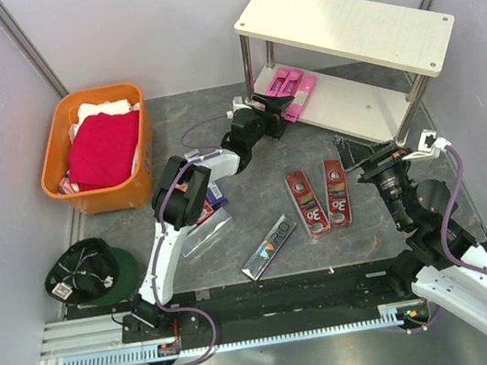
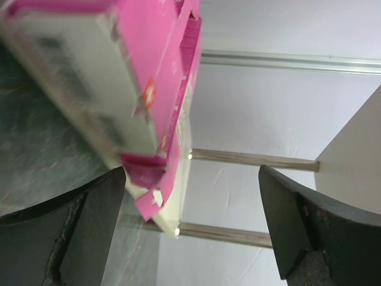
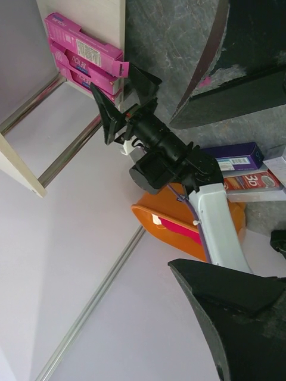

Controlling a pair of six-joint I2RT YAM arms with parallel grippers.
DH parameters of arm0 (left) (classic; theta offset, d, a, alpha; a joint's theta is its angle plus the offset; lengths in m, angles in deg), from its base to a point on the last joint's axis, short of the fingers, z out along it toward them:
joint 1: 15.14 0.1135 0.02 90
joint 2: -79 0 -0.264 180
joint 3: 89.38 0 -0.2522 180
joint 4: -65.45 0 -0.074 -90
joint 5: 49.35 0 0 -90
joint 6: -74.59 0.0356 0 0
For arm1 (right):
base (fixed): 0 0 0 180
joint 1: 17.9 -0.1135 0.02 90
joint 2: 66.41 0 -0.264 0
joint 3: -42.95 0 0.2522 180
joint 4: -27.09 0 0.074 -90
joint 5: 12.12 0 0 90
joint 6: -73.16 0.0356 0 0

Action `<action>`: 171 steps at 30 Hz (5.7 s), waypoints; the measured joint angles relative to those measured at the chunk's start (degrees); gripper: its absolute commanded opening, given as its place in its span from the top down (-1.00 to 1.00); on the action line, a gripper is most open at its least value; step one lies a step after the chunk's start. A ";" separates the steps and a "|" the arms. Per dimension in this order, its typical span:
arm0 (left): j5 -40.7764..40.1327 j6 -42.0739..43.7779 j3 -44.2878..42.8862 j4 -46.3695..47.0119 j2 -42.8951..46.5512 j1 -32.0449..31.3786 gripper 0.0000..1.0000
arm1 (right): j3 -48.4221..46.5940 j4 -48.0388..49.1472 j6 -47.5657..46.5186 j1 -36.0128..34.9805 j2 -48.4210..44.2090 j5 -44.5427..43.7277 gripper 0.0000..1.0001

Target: Place and organize the toothpastes onto the shelf

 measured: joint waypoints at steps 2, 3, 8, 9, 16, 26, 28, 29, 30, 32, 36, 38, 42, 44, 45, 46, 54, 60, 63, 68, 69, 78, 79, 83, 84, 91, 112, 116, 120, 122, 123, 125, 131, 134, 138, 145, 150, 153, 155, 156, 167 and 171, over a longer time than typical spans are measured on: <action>0.00 0.81 4.96 0.39 2.80 -0.02 -1.00 | 0.00 -0.02 0.04 0.00 0.02 0.28 -0.96; 0.02 1.16 7.56 0.70 4.07 -0.02 -1.00 | 0.00 -0.02 0.15 0.00 0.04 0.52 -0.96; 0.81 3.78 20.52 3.69 10.43 0.00 -0.99 | 0.00 -0.02 0.20 0.00 0.83 1.29 -0.96; 1.49 4.44 22.05 4.26 11.28 0.00 -1.00 | 0.00 -0.02 0.20 0.00 1.07 1.38 -0.96; 6.16 16.55 35.91 2.25 25.59 0.00 -1.00 | 0.00 0.00 0.20 0.00 2.56 1.84 -0.96; 6.05 40.52 48.15 -12.83 56.22 0.04 -1.00 | 0.00 0.46 0.13 0.00 9.46 3.87 -0.96; 5.46 44.57 49.27 -18.73 59.34 0.04 -1.00 | 0.00 0.61 0.09 0.00 10.97 4.39 -0.96; 5.18 46.34 49.77 -21.40 60.39 0.04 -1.00 | 0.00 0.79 0.09 0.00 11.74 4.59 -0.96; 4.96 47.60 50.29 -23.23 61.11 0.04 -1.00 | 0.00 1.03 0.07 0.00 12.57 4.81 -0.96; 4.83 50.40 52.04 -27.71 62.82 -0.04 -1.00 | 0.00 1.68 0.02 0.00 14.12 5.22 -0.96; 3.15 54.51 54.27 -36.24 64.59 -2.86 -1.00 | 0.00 2.49 -0.04 0.00 17.27 6.47 -0.96; 1.75 56.35 54.51 -39.74 64.65 -6.12 -0.99 | 0.00 3.02 -0.07 0.00 18.51 7.02 -0.96; -1.18 58.64 54.60 -44.00 64.65 -11.98 -0.99 | 0.00 3.78 -0.07 0.00 19.78 7.56 -0.96; -2.89 59.54 54.58 -45.11 64.19 -14.19 -0.99 | 0.00 4.15 -0.07 0.00 20.06 7.61 -0.96; -3.58 59.89 54.55 -45.51 63.71 -14.97 -0.99 | 0.00 4.26 -0.07 0.00 20.17 7.61 -0.96; -4.37 60.22 54.49 -45.90 63.01 -15.67 -0.99 | 0.00 4.35 -0.07 0.00 20.24 7.61 -0.96; -7.63 62.40 53.07 -48.11 57.66 -21.09 -0.99 | 0.00 4.37 -0.13 0.00 20.50 7.58 -0.96; -8.92 63.04 51.63 -48.17 55.74 -24.94 -0.93 | 0.00 4.37 -0.26 0.00 20.50 7.61 -0.96; -9.92 63.06 50.66 -48.17 53.94 -26.73 -0.84 | 0.00 4.35 -0.26 0.00 20.50 7.69 -0.96; -14.51 62.99 48.43 -48.22 48.61 -28.50 -0.64 | 0.00 4.28 -0.26 0.00 20.41 7.76 -0.96; -15.43 62.93 47.84 -48.35 47.43 -28.70 -0.59 | 0.00 4.20 -0.28 0.00 20.31 7.76 -0.96; -21.86 62.05 42.58 -50.05 41.44 -29.00 0.02 | 0.00 2.99 -0.55 0.00 17.75 7.41 -0.96; -22.23 61.92 42.53 -50.07 41.44 -29.00 0.04 | 0.00 2.99 -0.61 0.00 17.59 7.34 -0.96; -22.77 61.33 42.45 -50.58 41.81 -28.44 0.10 | 0.00 2.78 -0.96 0.00 17.51 7.74 -0.96; -22.60 61.16 42.45 -50.88 42.23 -27.98 0.10 | 0.00 2.69 -1.07 0.00 17.55 8.17 -0.96; -15.41 58.60 42.71 -47.82 50.66 -17.29 0.10 | 0.04 3.19 -1.05 0.00 19.61 13.53 -0.96; 0.20 48.30 31.34 -36.44 54.93 -3.91 0.08 | 1.81 12.02 3.37 -16.72 37.53 15.78 -0.30; 0.28 48.11 31.34 -36.52 54.38 -3.87 0.08 | 1.81 12.15 4.07 -17.03 37.29 14.12 -0.39; 0.70 48.09 31.34 -36.61 54.18 -3.87 0.07 | 1.77 12.04 3.87 -16.98 35.74 11.56 -0.64; 1.29 48.04 31.34 -36.59 54.14 -3.87 0.07 | 1.22 11.63 3.39 -17.00 35.47 10.29 -0.65; 1.55 48.00 31.34 -36.54 54.07 -3.87 0.07 | 0.83 11.50 3.10 -17.00 35.60 9.77 -0.60; 2.01 47.78 31.34 -36.48 53.81 -3.87 0.07 | -0.07 11.21 2.73 -17.00 36.24 9.03 -0.41; 2.86 47.45 31.34 -36.57 53.05 -3.87 0.00 | -0.85 11.32 2.38 -17.03 38.34 7.80 0.40; 2.62 47.50 31.34 -36.11 53.05 -3.87 -0.23 | -0.85 11.02 2.95 -16.98 38.34 7.17 0.48; 2.43 47.45 31.52 -36.61 53.55 -3.30 -0.68 | -0.85 10.23 2.60 -17.00 37.99 7.02 0.49; 0.96 48.35 34.25 -39.54 58.82 -0.04 -0.95 | -0.83 9.11 2.25 -17.00 37.22 7.91 0.49; -2.43 50.90 36.02 -43.56 63.17 -0.15 -0.98 | -0.02 9.40 2.19 -17.51 36.94 10.36 0.54; -6.45 52.94 37.29 -46.49 66.36 -0.02 -1.00 | 1.40 10.19 3.17 -16.70 36.85 11.19 0.56; -9.03 53.99 38.51 -48.06 68.65 0.52 -1.00 | 2.84 11.23 4.04 -14.71 36.79 11.52 0.57; -9.81 54.47 39.01 -48.65 69.61 0.76 -1.00 | 3.56 11.69 4.52 -13.73 36.79 11.82 0.57; -13.29 57.79 43.54 -54.16 74.16 0.96 -1.00 | 6.10 12.48 6.40 -1.55 34.23 15.41 0.56; -13.57 59.01 44.85 -55.63 75.49 0.98 -0.99 | 5.92 12.09 5.97 1.44 33.77 15.69 0.56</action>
